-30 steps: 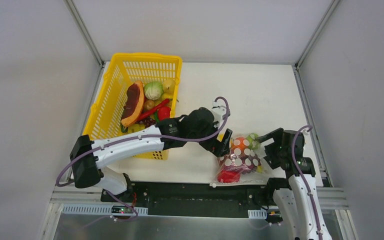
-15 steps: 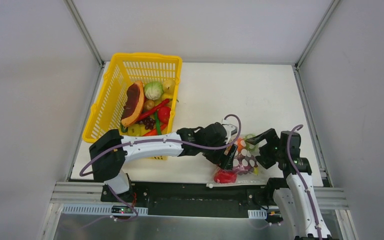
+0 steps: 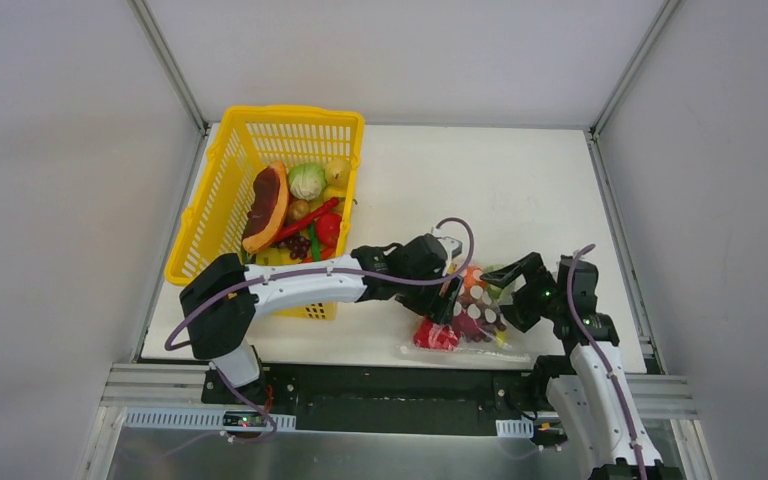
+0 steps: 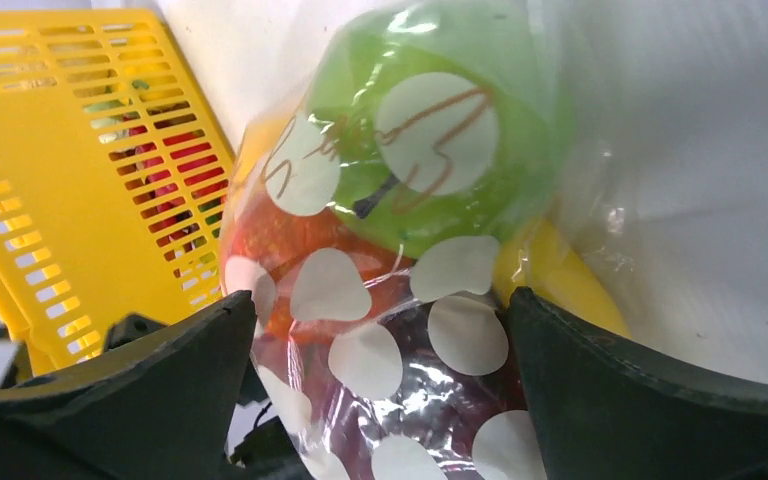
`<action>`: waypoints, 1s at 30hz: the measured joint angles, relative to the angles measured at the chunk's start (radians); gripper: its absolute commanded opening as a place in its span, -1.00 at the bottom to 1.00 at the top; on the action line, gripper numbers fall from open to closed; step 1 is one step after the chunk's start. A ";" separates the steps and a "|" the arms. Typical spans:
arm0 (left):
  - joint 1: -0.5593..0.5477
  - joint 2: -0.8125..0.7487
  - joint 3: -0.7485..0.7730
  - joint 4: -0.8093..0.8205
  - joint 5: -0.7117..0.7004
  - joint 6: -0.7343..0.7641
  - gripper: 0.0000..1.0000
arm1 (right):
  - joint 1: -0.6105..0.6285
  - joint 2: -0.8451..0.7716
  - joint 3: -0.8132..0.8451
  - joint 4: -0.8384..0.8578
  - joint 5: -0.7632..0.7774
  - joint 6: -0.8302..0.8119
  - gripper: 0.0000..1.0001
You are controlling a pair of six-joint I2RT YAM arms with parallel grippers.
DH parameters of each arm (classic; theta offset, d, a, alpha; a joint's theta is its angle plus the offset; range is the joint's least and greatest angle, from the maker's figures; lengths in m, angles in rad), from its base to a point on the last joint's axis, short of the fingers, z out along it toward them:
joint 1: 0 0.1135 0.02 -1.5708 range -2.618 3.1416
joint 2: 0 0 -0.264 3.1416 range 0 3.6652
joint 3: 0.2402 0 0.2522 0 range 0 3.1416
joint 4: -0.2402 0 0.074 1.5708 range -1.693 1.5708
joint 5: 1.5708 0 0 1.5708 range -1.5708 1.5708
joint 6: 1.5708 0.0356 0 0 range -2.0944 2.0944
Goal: Place the food in the zip-top bag and seal the zipper
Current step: Move the zipper food storage bag to the center of the board.
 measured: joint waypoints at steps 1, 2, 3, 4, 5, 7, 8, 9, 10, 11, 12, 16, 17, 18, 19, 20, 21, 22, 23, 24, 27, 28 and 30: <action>0.016 -0.001 0.000 -0.007 -0.001 0.005 0.43 | 0.005 0.009 -0.003 0.015 -0.009 0.002 0.98; 0.036 -0.005 0.000 -0.015 -0.003 0.014 0.44 | 0.011 0.021 -0.005 0.033 -0.018 0.005 0.99; 0.056 -0.008 0.000 -0.022 -0.008 0.023 0.44 | 0.018 0.032 -0.007 0.047 -0.024 0.007 0.98; 0.076 -0.010 0.002 -0.032 -0.015 0.034 0.44 | 0.027 0.050 -0.008 0.063 -0.031 0.009 0.98; 0.090 -0.012 0.006 -0.042 -0.023 0.045 0.44 | 0.038 0.069 -0.008 0.079 -0.037 0.012 0.98; 0.127 -0.012 0.017 -0.067 -0.042 0.068 0.45 | 0.059 0.107 -0.008 0.111 -0.048 0.019 0.98; 0.142 -0.014 0.018 -0.074 -0.050 0.076 0.46 | 0.071 0.131 -0.008 0.134 -0.053 0.022 0.98; 0.157 -0.017 0.018 -0.083 -0.060 0.086 0.46 | 0.082 0.156 -0.007 0.158 -0.055 0.028 0.99; 0.170 -0.019 0.018 -0.091 -0.072 0.097 0.47 | 0.095 0.187 -0.004 0.187 -0.058 0.037 0.99; 0.180 -0.021 0.019 -0.097 -0.076 0.105 0.47 | 0.106 0.222 0.005 0.212 -0.060 0.044 0.99; 0.191 -0.022 0.019 -0.102 -0.080 0.112 0.47 | 0.119 0.274 0.025 0.237 -0.061 0.046 0.99; 0.198 -0.029 0.035 -0.137 -0.091 0.137 0.48 | 0.146 0.460 0.153 0.256 -0.051 0.008 0.99; 0.197 -0.032 0.042 -0.144 -0.090 0.144 0.51 | 0.147 0.489 0.183 0.257 -0.044 -0.008 0.99; 0.197 -0.037 0.047 -0.148 -0.090 0.149 0.54 | 0.147 0.504 0.204 0.258 -0.038 -0.021 0.99; 0.196 -0.044 0.051 -0.149 -0.090 0.153 0.56 | 0.147 0.514 0.226 0.257 -0.031 -0.038 0.99; 0.196 -0.053 0.056 -0.151 -0.092 0.156 0.58 | 0.147 0.516 0.245 0.255 -0.026 -0.054 0.99; 0.196 -0.065 0.064 -0.158 -0.092 0.159 0.59 | 0.147 0.513 0.259 0.254 -0.018 -0.068 0.99; 0.196 -0.080 0.070 -0.164 -0.093 0.165 0.61 | 0.147 0.505 0.269 0.253 -0.009 -0.082 0.99; 0.196 -0.095 0.076 -0.170 -0.095 0.169 0.64 | 0.147 0.495 0.275 0.249 -0.002 -0.092 0.99; 0.196 -0.117 0.081 -0.175 -0.099 0.174 0.70 | 0.147 0.477 0.280 0.241 0.017 -0.104 0.99; 0.196 -0.186 0.098 -0.185 -0.106 0.186 0.87 | 0.147 0.385 0.293 0.206 0.084 -0.137 0.99; 0.196 -0.212 0.103 -0.185 -0.109 0.192 0.94 | 0.147 0.349 0.299 0.195 0.111 -0.147 0.99; 0.196 -0.264 0.108 -0.183 -0.119 0.205 0.98 | 0.147 0.272 0.317 0.182 0.172 -0.167 0.99</action>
